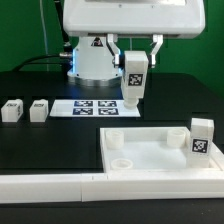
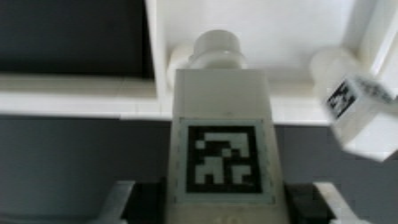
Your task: Assemble square table
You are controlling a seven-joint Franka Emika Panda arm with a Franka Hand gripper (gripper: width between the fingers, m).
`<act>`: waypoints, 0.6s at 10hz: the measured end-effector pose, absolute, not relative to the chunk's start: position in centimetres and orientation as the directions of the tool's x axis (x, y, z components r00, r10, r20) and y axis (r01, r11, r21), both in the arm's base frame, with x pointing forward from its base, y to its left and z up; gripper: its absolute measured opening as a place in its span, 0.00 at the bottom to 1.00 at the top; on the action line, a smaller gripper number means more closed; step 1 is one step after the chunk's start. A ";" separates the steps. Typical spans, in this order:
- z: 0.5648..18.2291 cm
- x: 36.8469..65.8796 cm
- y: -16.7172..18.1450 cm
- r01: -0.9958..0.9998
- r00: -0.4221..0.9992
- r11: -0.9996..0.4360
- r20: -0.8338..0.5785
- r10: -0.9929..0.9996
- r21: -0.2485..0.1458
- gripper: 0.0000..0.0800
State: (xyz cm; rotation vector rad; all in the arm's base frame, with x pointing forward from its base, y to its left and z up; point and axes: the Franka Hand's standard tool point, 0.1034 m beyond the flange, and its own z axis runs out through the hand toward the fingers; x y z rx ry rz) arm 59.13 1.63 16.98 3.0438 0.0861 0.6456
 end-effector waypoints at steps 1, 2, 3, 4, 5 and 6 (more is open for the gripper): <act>18.8 60.6 1.4 0.039 0.869 -0.998 0.491 0.057 0.047 0.36; 18.7 60.3 1.1 0.036 0.818 -0.997 0.570 0.070 0.070 0.36; 18.0 59.8 0.8 0.032 0.795 -0.996 0.602 0.076 0.084 0.36; 17.9 59.8 0.8 0.032 0.794 -0.996 0.603 0.077 0.086 0.36; 17.9 59.8 0.8 0.032 0.794 -0.996 0.604 0.077 0.085 0.36; 17.6 59.8 0.6 0.039 0.796 -0.995 0.599 0.089 0.095 0.36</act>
Offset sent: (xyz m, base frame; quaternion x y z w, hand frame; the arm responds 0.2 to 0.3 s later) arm 0.0000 0.0000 0.0000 0.0000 0.0650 0.0000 0.9979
